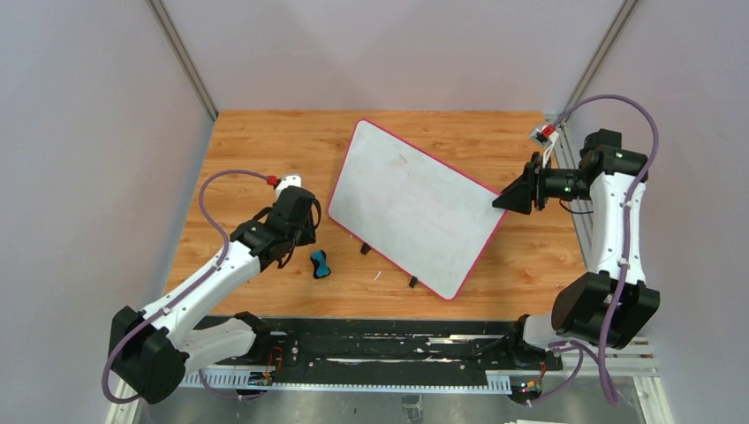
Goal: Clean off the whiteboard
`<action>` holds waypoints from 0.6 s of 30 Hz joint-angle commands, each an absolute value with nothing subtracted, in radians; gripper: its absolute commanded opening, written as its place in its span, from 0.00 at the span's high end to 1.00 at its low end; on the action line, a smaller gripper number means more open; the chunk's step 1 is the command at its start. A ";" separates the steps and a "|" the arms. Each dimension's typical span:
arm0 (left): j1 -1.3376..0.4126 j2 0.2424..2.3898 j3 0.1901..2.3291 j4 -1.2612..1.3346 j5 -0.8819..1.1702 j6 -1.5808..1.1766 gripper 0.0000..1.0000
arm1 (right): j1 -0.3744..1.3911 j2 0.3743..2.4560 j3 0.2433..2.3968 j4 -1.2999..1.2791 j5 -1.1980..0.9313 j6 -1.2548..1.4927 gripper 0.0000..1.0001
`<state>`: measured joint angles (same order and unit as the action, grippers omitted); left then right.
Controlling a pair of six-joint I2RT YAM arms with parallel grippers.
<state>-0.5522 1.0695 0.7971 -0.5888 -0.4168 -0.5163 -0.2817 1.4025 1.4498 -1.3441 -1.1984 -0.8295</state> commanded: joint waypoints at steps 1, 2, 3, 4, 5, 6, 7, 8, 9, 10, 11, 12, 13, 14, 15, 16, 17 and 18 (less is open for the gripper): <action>-0.551 1.019 0.807 -0.588 -0.497 -0.509 0.57 | -0.358 1.386 1.547 -1.381 -1.165 -0.807 0.54; -0.548 1.012 0.809 -0.591 -0.502 -0.504 0.56 | -0.379 1.387 1.572 -1.383 -1.159 -0.802 0.52; -0.537 1.004 0.813 -0.593 -0.504 -0.499 0.56 | -0.402 1.390 1.604 -1.384 -1.154 -0.798 0.51; -0.529 0.998 0.818 -0.594 -0.506 -0.493 0.55 | -0.424 1.393 1.631 -1.382 -1.147 -0.792 0.51; -0.519 0.992 0.825 -0.592 -0.511 -0.485 0.54 | -0.451 1.399 1.658 -1.377 -1.140 -0.775 0.49; -0.509 0.990 0.834 -0.591 -0.517 -0.479 0.53 | -0.481 1.405 1.687 -1.370 -1.139 -0.759 0.49; -0.498 0.988 0.843 -0.590 -0.519 -0.473 0.52 | -0.511 1.414 1.711 -1.352 -1.135 -0.729 0.47; -0.484 0.989 0.853 -0.586 -0.518 -0.465 0.50 | -0.541 1.422 1.733 -1.327 -1.129 -0.694 0.47; -0.472 0.991 0.868 -0.582 -0.516 -0.459 0.49 | -0.567 1.428 1.744 -1.265 -1.115 -0.643 0.47; -0.459 0.996 0.881 -0.578 -0.516 -0.453 0.49 | -0.593 1.429 1.743 -1.188 -1.086 -0.568 0.47; -0.448 1.002 0.894 -0.574 -0.519 -0.447 0.48 | -0.613 1.427 1.725 -1.105 -1.058 -0.499 0.47; -0.437 1.011 0.910 -0.570 -0.526 -0.445 0.47 | -0.633 1.420 1.701 -1.017 -1.011 -0.442 0.47; -0.430 1.016 0.922 -0.568 -0.539 -0.445 0.45 | -0.636 1.415 1.662 -0.930 -0.957 -0.380 0.47; -0.426 1.024 0.931 -0.560 -0.557 -0.445 0.43 | -0.635 1.406 1.618 -0.838 -0.912 -0.331 0.47; -0.424 1.031 0.939 -0.550 -0.573 -0.446 0.40 | -0.633 1.393 1.564 -0.750 -0.872 -0.296 0.47; -0.421 1.040 0.943 -0.538 -0.590 -0.450 0.37 | -0.628 1.375 1.501 -0.666 -0.828 -0.265 0.47; -0.419 1.047 0.946 -0.522 -0.606 -0.455 0.33 | -0.621 1.361 1.445 -0.588 -0.777 -0.240 0.47; -0.418 1.055 0.946 -0.509 -0.620 -0.460 0.24 | -0.607 1.344 1.380 -0.516 -0.714 -0.220 0.47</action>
